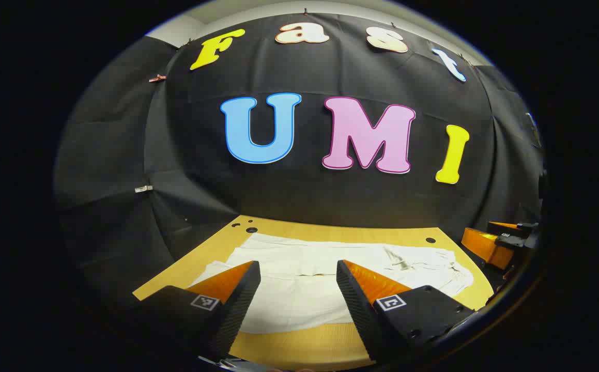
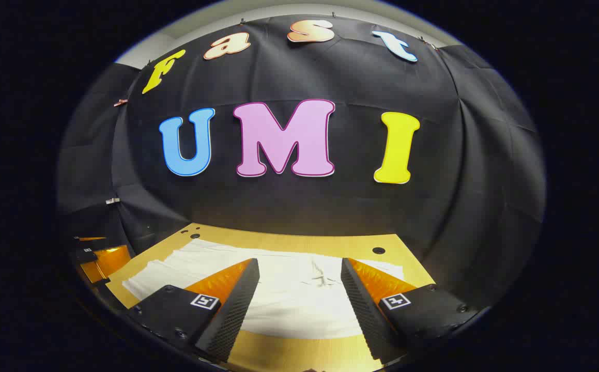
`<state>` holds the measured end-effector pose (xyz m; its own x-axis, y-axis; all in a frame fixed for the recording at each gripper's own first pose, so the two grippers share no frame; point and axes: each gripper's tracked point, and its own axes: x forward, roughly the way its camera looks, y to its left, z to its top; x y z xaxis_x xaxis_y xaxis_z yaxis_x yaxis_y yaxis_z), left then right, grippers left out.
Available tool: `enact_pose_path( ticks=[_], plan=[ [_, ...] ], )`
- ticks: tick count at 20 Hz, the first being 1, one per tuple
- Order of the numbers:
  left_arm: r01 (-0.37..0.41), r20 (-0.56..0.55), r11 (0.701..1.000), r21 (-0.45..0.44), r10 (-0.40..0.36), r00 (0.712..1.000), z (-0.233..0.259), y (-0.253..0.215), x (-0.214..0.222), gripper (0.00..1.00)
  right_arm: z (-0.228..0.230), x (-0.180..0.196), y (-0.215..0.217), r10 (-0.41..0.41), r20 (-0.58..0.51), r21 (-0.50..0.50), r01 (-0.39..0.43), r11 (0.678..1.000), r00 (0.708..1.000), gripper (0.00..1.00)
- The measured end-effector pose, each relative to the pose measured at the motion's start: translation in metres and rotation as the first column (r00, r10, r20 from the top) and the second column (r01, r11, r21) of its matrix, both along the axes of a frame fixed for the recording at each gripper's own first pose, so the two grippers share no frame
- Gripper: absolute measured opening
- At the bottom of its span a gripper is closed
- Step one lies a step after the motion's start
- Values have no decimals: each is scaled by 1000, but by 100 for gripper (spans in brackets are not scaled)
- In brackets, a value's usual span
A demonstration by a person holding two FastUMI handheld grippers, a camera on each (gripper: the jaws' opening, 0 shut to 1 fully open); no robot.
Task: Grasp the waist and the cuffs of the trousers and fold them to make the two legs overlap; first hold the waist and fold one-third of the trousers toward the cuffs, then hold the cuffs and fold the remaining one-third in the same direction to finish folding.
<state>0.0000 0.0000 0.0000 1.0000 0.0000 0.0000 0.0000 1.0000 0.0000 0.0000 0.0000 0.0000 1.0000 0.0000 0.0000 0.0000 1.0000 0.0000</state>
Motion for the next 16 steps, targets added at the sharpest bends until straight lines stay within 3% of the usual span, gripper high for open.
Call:
enact_pose_path(
  ticks=[5, 16],
  plan=[
    [-32, 21, 999, -12, 32, 999, 5, 9, 6, 94, 1, 3, -14, -19, 5, 5, 19, 1000, 1000, 98],
    [-2, 16, 1000, 19, 2, 1000, 5, 8, 20, 94, -8, 10, -28, -51, 13, 15, 51, 999, 999, 98]
  ],
)
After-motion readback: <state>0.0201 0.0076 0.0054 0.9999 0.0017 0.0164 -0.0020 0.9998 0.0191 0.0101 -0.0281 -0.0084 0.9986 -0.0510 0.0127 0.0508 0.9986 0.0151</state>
